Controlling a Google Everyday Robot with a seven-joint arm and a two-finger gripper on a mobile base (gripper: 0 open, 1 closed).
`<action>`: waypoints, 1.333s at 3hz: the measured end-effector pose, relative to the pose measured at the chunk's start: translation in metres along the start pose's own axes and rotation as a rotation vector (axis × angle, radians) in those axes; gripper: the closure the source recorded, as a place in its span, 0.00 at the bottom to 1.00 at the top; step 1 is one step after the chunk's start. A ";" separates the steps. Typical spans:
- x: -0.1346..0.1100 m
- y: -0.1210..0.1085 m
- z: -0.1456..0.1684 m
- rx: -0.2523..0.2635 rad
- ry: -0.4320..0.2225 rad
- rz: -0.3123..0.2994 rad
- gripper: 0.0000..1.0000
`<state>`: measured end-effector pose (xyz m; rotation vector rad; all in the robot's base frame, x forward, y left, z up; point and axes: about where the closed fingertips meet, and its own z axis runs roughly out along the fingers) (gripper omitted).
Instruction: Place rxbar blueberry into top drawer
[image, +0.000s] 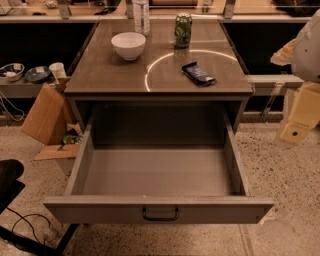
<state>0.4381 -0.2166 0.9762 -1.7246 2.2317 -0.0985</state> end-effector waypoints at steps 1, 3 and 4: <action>0.000 0.000 0.000 0.000 0.000 0.000 0.00; -0.020 -0.070 0.037 0.053 -0.192 0.035 0.00; -0.045 -0.114 0.054 0.094 -0.277 0.113 0.00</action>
Offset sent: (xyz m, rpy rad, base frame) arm 0.0550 -0.0001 -0.0133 0.1065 -0.0732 0.0413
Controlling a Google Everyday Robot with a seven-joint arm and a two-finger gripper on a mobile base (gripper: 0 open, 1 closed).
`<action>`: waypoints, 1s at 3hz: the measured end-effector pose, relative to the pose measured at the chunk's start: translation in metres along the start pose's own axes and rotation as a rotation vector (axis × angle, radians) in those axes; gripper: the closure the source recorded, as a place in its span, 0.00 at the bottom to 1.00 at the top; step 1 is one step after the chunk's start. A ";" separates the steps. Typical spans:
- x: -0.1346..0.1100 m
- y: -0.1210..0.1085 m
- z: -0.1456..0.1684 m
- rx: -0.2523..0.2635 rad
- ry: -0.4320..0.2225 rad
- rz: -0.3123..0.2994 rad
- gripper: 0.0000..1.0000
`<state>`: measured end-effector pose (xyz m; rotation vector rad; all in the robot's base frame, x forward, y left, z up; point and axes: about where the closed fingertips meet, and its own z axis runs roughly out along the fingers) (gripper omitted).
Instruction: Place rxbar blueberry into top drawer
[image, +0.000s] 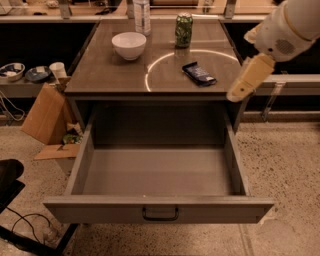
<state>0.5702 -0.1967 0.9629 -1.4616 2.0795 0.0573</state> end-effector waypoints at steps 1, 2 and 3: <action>-0.020 -0.034 0.031 0.031 0.039 0.119 0.00; -0.023 -0.058 0.080 0.031 0.162 0.246 0.00; -0.009 -0.075 0.121 0.012 0.221 0.425 0.00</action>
Offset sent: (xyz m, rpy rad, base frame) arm 0.1390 0.0404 -0.0729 -0.0278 0.2914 -0.5798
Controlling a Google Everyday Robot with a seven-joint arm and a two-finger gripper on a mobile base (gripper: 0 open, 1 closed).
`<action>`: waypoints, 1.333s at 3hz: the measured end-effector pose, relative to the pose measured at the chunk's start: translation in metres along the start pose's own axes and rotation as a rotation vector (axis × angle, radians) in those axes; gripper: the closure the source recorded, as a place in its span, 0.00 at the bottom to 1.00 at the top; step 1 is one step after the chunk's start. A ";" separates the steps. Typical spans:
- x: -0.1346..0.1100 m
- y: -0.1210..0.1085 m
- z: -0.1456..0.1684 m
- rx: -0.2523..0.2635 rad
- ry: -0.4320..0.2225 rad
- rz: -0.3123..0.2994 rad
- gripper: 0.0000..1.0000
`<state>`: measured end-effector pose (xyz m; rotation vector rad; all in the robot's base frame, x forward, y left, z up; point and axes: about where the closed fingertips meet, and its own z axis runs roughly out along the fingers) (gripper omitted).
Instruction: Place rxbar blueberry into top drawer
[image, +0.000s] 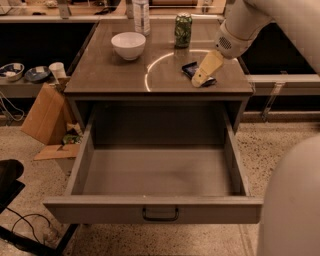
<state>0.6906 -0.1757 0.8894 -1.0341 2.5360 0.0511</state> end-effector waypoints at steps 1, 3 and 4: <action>-0.003 -0.021 0.030 -0.036 0.000 0.125 0.00; -0.029 -0.043 0.053 -0.067 -0.032 0.191 0.00; -0.029 -0.047 0.075 -0.076 -0.004 0.202 0.00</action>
Offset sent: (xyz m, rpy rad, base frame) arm 0.0876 -0.0124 -0.0253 0.1780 0.0629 -0.1816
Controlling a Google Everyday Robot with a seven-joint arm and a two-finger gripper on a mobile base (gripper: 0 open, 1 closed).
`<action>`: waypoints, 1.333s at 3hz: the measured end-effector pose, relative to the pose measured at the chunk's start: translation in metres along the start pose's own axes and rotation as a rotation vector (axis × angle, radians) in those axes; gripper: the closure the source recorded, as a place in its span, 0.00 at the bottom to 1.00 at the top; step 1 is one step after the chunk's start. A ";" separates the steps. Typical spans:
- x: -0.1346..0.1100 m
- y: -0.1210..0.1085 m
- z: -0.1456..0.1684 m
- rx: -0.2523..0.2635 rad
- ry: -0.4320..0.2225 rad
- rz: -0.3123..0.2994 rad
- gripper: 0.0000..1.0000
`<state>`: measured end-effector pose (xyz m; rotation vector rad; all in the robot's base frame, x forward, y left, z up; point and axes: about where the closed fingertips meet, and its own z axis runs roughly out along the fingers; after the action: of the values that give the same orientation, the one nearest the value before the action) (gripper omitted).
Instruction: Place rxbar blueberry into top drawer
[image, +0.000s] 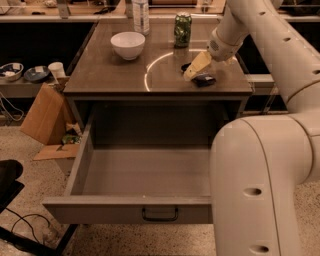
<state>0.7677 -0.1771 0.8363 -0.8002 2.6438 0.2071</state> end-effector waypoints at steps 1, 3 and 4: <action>0.005 -0.004 0.025 -0.008 0.035 0.016 0.00; 0.006 -0.005 0.032 -0.004 0.053 0.023 0.41; 0.006 -0.005 0.032 -0.004 0.053 0.023 0.66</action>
Offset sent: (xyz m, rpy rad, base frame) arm 0.0083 -0.0010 -0.0585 -0.0579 0.0931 -0.0443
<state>0.7756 -0.1762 0.8046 -0.7878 2.7038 0.1992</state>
